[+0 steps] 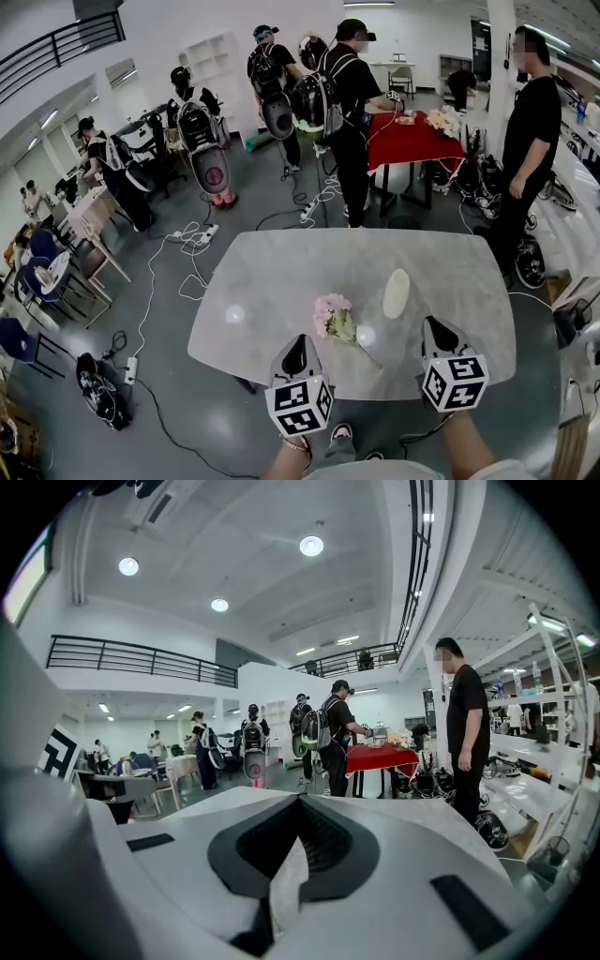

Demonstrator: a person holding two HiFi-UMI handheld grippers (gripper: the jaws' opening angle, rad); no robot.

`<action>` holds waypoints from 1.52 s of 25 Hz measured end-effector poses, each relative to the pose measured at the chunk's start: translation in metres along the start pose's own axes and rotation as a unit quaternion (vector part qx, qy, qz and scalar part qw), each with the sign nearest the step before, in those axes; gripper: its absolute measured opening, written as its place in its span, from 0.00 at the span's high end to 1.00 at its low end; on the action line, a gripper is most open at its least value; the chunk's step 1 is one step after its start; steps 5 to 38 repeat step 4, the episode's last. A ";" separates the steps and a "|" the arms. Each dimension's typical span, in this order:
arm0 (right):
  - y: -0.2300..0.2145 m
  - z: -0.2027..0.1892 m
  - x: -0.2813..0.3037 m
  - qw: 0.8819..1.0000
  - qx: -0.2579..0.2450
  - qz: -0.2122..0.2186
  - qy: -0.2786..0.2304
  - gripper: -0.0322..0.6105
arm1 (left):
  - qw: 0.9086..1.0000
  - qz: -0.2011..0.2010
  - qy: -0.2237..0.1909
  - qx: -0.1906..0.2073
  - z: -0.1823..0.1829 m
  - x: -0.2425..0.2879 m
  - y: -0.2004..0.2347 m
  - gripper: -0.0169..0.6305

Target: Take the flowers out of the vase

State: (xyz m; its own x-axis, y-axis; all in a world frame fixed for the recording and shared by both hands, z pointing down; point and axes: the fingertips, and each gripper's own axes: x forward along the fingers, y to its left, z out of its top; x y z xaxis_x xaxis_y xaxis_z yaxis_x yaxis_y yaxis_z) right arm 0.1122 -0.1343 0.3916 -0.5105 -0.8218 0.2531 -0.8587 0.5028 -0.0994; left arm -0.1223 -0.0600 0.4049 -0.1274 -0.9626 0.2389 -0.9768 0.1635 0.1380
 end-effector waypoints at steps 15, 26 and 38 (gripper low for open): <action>0.000 0.002 0.011 1.000 -0.001 0.005 0.003 0.93 | 1.000 0.002 0.000 0.000 0.003 0.010 0.003 0.97; 0.000 0.002 0.011 1.000 -0.001 0.005 0.003 0.93 | 1.000 0.002 0.000 0.000 0.003 0.010 0.003 0.97; 0.000 0.002 0.011 1.000 -0.001 0.005 0.003 0.93 | 1.000 0.002 0.000 0.000 0.003 0.010 0.003 0.97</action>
